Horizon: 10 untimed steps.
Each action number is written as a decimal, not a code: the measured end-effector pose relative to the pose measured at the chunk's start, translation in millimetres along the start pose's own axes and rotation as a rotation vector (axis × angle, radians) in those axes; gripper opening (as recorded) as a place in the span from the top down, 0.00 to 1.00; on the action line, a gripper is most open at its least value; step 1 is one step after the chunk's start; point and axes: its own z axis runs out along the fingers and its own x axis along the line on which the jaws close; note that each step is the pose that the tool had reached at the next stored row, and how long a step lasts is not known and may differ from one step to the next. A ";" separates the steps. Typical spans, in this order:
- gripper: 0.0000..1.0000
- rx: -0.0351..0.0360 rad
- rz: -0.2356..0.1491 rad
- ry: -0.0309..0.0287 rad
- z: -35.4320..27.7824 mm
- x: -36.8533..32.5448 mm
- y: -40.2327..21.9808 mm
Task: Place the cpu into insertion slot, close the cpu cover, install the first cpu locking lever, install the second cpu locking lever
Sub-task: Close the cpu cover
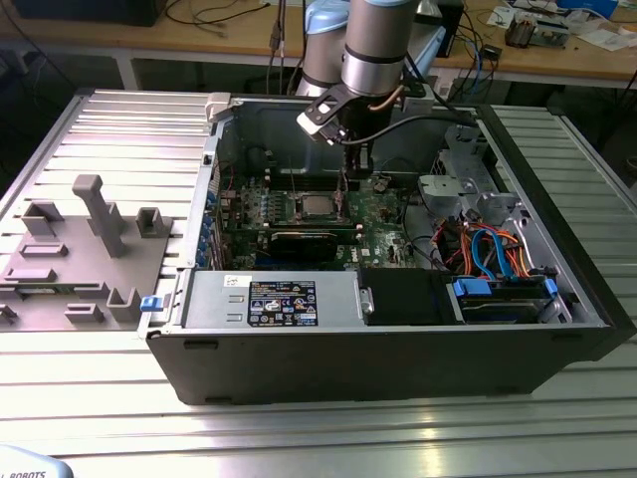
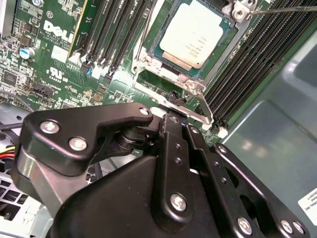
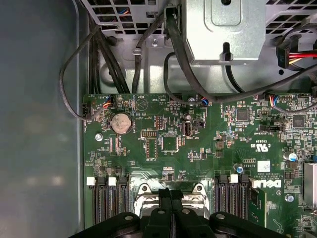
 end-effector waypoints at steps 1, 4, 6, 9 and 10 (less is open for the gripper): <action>0.89 0.0001 0.000 -0.0001 0.0 0.0 -1.1; 0.89 0.0000 0.000 0.0000 0.1 0.0 -3.7; 0.89 0.0000 0.000 0.0000 0.1 0.0 -6.0; 0.89 0.0000 0.000 -0.0001 0.2 0.0 -8.7; 0.89 0.0000 0.000 -0.0001 0.2 0.0 -9.5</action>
